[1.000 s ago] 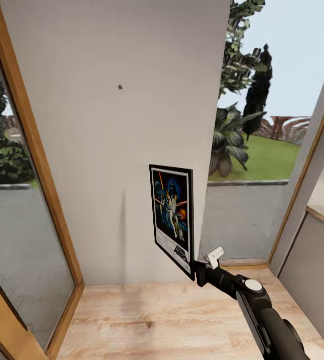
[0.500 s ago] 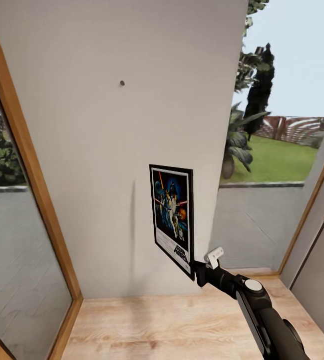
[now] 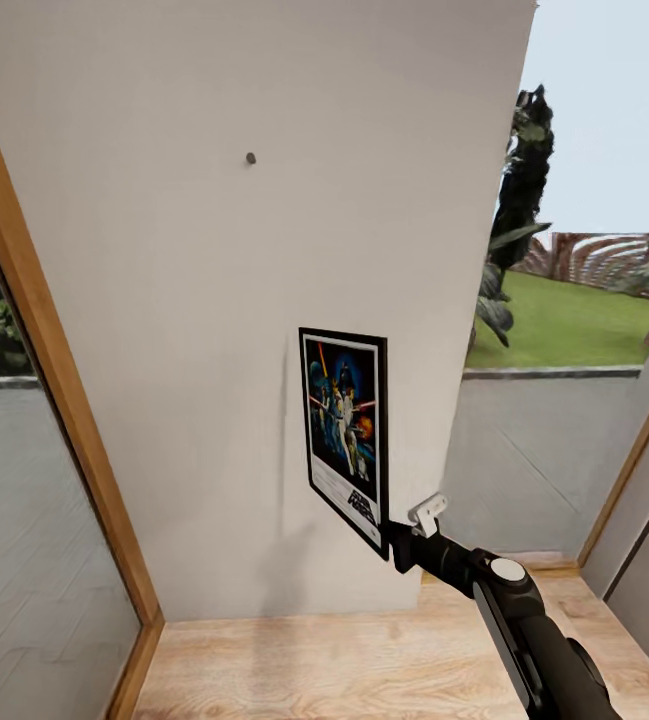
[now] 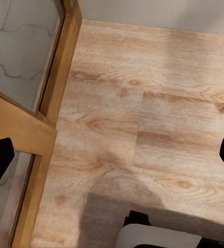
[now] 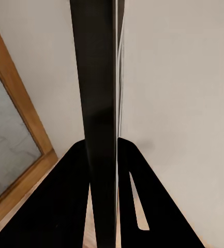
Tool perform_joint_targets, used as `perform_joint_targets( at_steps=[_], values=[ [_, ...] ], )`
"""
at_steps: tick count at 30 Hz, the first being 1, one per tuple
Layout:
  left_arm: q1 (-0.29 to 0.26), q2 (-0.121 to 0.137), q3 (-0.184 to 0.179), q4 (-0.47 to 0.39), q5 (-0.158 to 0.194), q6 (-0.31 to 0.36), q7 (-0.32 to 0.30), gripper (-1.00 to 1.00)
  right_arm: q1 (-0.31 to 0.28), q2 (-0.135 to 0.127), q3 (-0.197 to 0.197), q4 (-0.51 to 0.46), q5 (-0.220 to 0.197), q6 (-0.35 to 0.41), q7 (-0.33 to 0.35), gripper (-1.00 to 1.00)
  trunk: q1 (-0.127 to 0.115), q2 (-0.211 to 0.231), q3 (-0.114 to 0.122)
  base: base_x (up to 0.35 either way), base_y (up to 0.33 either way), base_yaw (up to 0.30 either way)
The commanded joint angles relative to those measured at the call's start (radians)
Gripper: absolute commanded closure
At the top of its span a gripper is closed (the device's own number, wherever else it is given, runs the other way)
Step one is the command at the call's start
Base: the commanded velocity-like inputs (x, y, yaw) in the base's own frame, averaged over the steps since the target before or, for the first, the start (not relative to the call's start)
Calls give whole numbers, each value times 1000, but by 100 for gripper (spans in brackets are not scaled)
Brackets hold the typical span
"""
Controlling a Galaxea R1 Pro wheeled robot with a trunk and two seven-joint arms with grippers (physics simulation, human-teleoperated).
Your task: Pick up the poster from the kitchen countertop and hang it on one of the wall nails in the kitchen.
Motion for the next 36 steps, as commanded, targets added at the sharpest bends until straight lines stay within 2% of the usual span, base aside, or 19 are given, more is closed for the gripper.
perform_joint_targets(
  at_steps=[1,3,4,7,9,14,15,20,27,28,31,32,36],
  values=[
    [0,1,2,1,3,-2,-2,-100,0,-1,-3,-11,5,5,73,100,1,-1,-1,9,3,0],
    [0,1,2,1,3,-2,-2,-100,0,-3,-5,-12,5,6,113,100,1,-1,-1,7,2,0],
    [0,1,1,1,4,-2,-2,-100,-2,-21,-6,-86,5,25,198,100,1,-1,-1,0,0,0],
    [0,1,-1,1,5,-3,-3,-100,-12,-24,-5,-167,4,126,231,100,1,-1,-1,0,0,0],
    [0,1,-1,1,5,-3,-4,-100,-20,-24,-5,-177,4,147,256,100,1,-1,-1,0,0,0],
    [0,1,0,0,6,-4,-4,-100,-85,-23,-4,-191,3,200,341,100,1,-1,-1,0,0,0],
    [0,1,0,0,6,-4,-4,-100,-85,-23,-4,-191,3,200,341,100,1,-1,-1,0,0,0],
    [0,1,0,-1,6,-4,-4,-100,-165,-19,-2,-193,2,280,387,100,1,-1,-1,0,0,0],
    [0,1,-3,-1,6,-5,-4,-100,-335,-15,1,-194,2,417,512,100,1,-1,-1,0,0,0],
    [0,1,-4,0,6,-5,-4,-100,-413,-14,2,-193,1,474,554,100,1,-1,-1,0,0,0],
    [0,1,-4,0,6,-22,-4,-100,-495,-15,2,-189,-10,540,593,100,1,-1,-1,0,0,0],
    [0,1,-5,0,5,-35,-4,-100,-596,-15,2,-172,-43,599,647,100,1,-1,-1,0,0,0],
    [0,1,-5,0,6,-37,-4,-100,-645,-16,2,-154,-52,616,667,100,1,-1,-1,0,0,0]
  ],
)
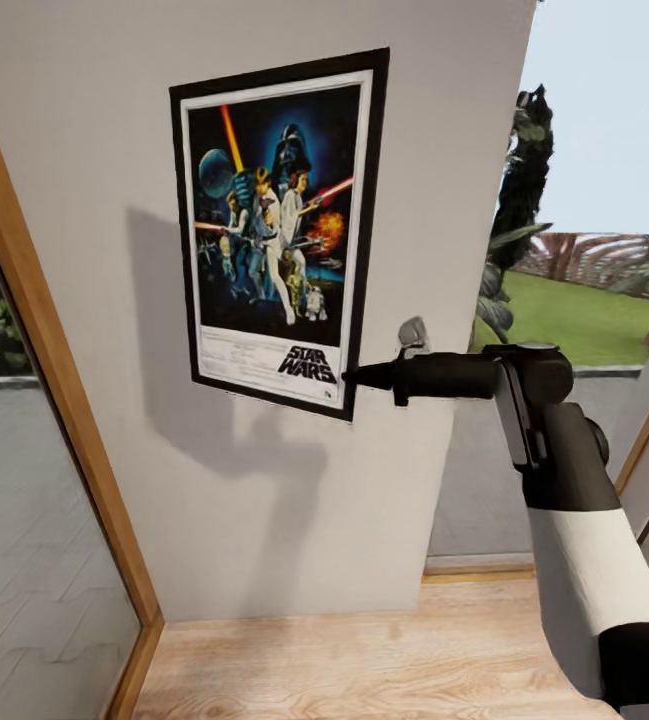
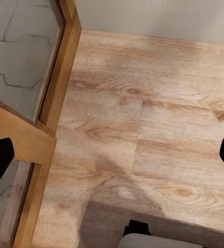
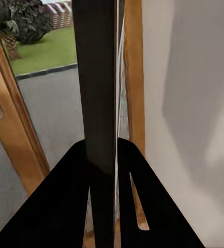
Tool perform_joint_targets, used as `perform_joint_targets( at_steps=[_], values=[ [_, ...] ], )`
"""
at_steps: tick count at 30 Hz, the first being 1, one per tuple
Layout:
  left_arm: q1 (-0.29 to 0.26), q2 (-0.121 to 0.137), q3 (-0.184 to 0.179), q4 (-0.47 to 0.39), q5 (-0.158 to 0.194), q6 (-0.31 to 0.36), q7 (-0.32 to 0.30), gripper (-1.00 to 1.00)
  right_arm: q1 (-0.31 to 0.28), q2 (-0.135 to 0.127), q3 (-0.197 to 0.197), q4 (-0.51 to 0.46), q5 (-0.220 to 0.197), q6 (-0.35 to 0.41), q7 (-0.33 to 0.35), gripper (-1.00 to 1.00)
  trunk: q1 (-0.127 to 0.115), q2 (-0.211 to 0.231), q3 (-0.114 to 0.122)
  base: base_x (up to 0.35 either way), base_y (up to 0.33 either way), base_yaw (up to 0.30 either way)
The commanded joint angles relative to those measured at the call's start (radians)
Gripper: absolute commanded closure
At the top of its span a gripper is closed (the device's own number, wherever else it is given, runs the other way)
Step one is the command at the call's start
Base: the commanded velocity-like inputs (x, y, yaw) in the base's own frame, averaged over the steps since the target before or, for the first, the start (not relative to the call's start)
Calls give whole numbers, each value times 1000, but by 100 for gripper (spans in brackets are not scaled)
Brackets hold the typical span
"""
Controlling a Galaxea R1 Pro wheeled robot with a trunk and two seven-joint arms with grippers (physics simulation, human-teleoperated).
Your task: Pick up the poster from the kitchen countertop and hang it on one of the wall nails in the kitchen.
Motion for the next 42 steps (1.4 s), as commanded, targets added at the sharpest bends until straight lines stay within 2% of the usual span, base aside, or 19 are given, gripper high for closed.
perform_joint_targets(
  at_steps=[1,5,16,20,42],
  values=[
    [0,0,1,-1,3,-3,-2,-100,-60,-2,0,60,-1,17,95,100,0,-1,-1,0,0,0],
    [0,0,1,-1,3,-4,-2,-100,-97,-2,0,112,-2,17,145,100,0,-1,-1,0,0,0],
    [0,-1,1,0,2,-4,-2,-100,-106,-5,2,136,-3,16,166,100,0,-1,-1,0,0,0],
    [0,-1,1,0,2,-4,-2,-100,-119,-8,2,138,-3,15,200,100,0,-1,-1,0,0,0],
    [0,-2,1,-1,1,-4,-2,-100,-139,-10,6,130,8,-7,209,100,0,-1,-1,0,0,0]
  ],
)
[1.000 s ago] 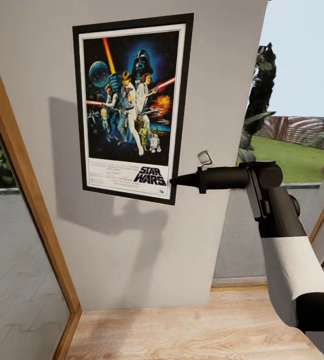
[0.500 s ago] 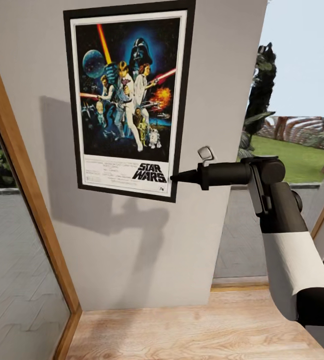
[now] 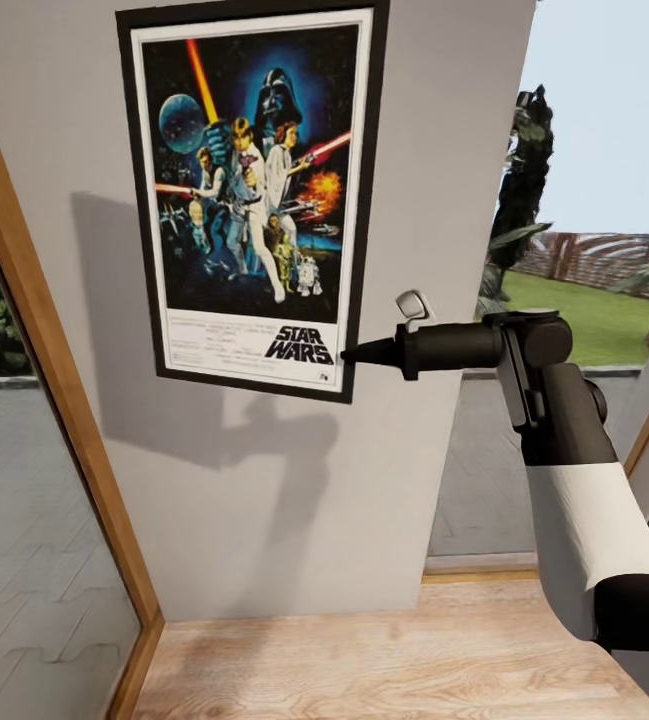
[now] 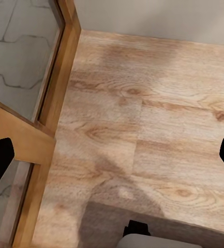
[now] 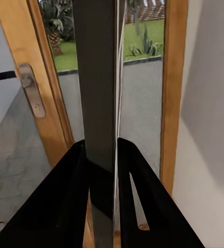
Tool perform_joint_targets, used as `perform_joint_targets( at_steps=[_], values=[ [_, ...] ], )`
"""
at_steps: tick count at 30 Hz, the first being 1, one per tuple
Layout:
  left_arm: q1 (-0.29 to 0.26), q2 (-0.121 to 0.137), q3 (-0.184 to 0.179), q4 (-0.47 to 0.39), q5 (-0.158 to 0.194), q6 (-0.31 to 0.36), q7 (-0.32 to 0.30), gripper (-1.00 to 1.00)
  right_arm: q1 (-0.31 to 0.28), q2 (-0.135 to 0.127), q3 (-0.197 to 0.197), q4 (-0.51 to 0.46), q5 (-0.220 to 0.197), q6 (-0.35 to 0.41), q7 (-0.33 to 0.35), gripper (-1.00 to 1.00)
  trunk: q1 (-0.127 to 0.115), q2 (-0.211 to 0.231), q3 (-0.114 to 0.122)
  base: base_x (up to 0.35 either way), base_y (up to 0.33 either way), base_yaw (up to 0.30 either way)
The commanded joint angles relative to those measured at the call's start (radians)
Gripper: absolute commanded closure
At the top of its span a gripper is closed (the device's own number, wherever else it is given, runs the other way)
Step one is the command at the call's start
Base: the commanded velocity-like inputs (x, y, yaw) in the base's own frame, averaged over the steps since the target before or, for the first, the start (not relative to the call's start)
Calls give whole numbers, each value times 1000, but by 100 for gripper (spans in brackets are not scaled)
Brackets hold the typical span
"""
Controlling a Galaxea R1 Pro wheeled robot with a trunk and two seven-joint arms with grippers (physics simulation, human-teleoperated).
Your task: Pick up the poster from the kitchen countertop and hang it on one of the wall nails in the kitchen.
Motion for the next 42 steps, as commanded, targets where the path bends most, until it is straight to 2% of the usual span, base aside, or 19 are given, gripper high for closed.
perform_joint_targets(
  at_steps=[1,11,30,42],
  values=[
    [0,0,1,-1,3,-1,-2,-100,-1,-1,5,0,2,11,7,100,0,-1,-1,0,0,0],
    [0,0,1,-1,3,-1,-2,-100,0,-3,38,6,2,-32,7,100,0,-1,-1,0,0,0],
    [0,1,1,-1,3,-1,-2,-100,0,-5,39,6,2,-43,7,100,0,-1,-1,57,7,0],
    [0,1,1,-1,4,0,-2,-100,0,-5,39,3,2,-43,7,100,0,-1,-1,271,87,0]
  ],
)
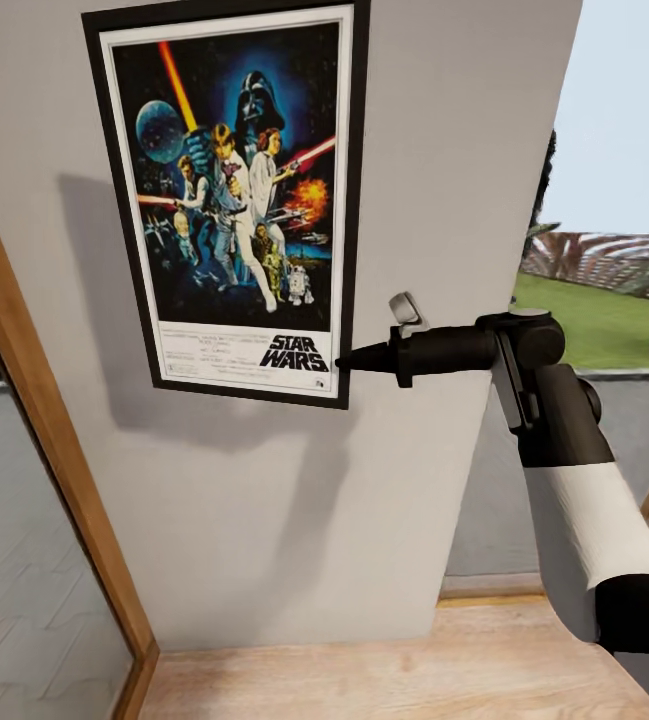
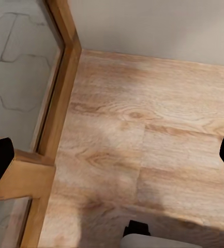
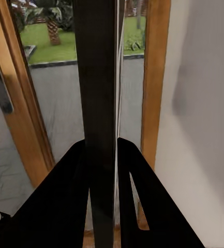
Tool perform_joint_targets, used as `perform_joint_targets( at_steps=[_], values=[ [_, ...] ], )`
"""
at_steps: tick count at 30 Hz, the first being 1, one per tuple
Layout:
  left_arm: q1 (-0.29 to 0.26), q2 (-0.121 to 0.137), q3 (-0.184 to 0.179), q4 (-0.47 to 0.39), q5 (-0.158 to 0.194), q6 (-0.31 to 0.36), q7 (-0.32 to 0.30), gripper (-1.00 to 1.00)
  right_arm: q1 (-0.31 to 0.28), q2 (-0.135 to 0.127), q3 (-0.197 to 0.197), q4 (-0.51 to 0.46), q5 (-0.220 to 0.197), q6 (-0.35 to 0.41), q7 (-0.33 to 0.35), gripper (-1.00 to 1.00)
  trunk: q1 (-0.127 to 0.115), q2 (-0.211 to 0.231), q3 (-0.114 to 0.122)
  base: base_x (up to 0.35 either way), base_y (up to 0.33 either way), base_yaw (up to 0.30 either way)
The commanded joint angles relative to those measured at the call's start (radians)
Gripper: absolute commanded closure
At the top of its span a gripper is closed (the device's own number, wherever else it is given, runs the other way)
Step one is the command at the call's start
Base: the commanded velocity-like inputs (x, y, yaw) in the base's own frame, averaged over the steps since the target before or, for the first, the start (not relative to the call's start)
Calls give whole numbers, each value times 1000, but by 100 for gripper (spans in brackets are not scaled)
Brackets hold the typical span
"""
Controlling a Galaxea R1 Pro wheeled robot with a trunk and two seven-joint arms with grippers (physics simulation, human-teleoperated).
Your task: Pick up the poster from the kitchen countertop and hang it on one of the wall nails in the kitchen.
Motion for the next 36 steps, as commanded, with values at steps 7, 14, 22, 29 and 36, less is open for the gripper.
perform_joint_targets(
  at_steps=[7,14,22,29,36],
  values=[
    [0,0,1,-1,3,-2,-2,-100,0,0,3,0,2,13,7,100,1,-1,-1,308,105,0],
    [0,0,1,-2,3,-2,-2,-100,12,-7,4,1,1,-13,7,100,1,-1,-1,113,36,0],
    [0,-1,1,-1,3,-2,-2,-100,17,-11,4,3,0,-48,8,100,1,-1,-1,7,2,0],
    [0,-1,1,-2,3,-2,-2,-100,17,-12,4,3,-1,-50,8,100,1,-1,-1,0,0,0],
    [0,0,1,-2,3,-2,-2,-100,17,-13,2,5,-4,-50,8,100,1,-1,-1,0,0,0]
  ],
)
